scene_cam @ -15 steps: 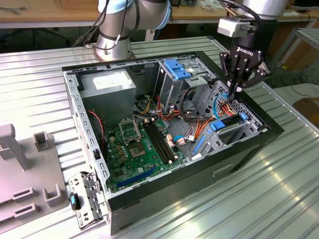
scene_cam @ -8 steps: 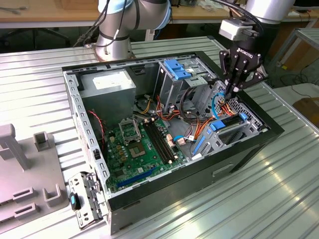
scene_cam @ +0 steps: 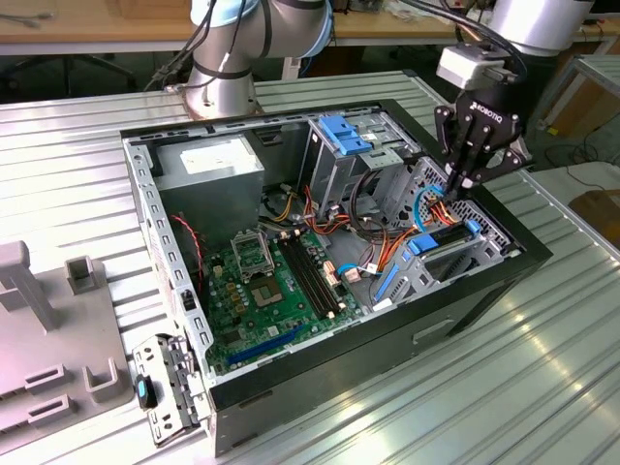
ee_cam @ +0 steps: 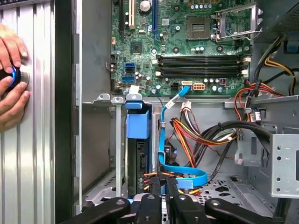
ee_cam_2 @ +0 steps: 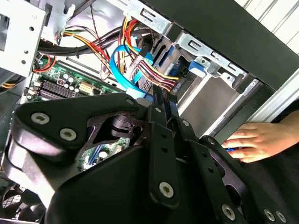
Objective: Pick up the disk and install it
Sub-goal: 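Insert the second disk wire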
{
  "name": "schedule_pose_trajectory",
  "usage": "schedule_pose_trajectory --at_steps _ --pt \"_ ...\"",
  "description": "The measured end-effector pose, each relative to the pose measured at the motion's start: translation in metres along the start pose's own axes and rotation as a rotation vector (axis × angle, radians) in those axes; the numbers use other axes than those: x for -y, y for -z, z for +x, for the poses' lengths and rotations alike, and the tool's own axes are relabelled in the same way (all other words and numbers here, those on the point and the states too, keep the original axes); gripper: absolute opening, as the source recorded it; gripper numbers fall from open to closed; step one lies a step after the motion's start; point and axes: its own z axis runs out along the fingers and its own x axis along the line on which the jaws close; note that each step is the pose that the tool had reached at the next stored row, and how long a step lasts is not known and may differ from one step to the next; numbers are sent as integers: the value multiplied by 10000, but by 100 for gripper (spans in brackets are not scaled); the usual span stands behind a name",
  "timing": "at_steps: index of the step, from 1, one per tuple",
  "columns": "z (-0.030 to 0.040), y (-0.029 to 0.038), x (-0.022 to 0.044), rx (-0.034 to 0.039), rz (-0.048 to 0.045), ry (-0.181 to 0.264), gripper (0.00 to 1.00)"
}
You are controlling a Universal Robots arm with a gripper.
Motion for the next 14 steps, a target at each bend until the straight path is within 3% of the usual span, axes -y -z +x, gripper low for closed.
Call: schedule_pose_trajectory --at_steps 1,2,6,9,12,14 --pt "22 -3 0 148 1 0 16" --pt "92 -14 -3 383 3 1 16" --pt "246 -35 -11 512 35 31 16" --pt "308 -45 -25 561 85 120 16" --pt "325 -57 -43 643 211 175 16" --pt "326 -64 -85 676 350 169 16"
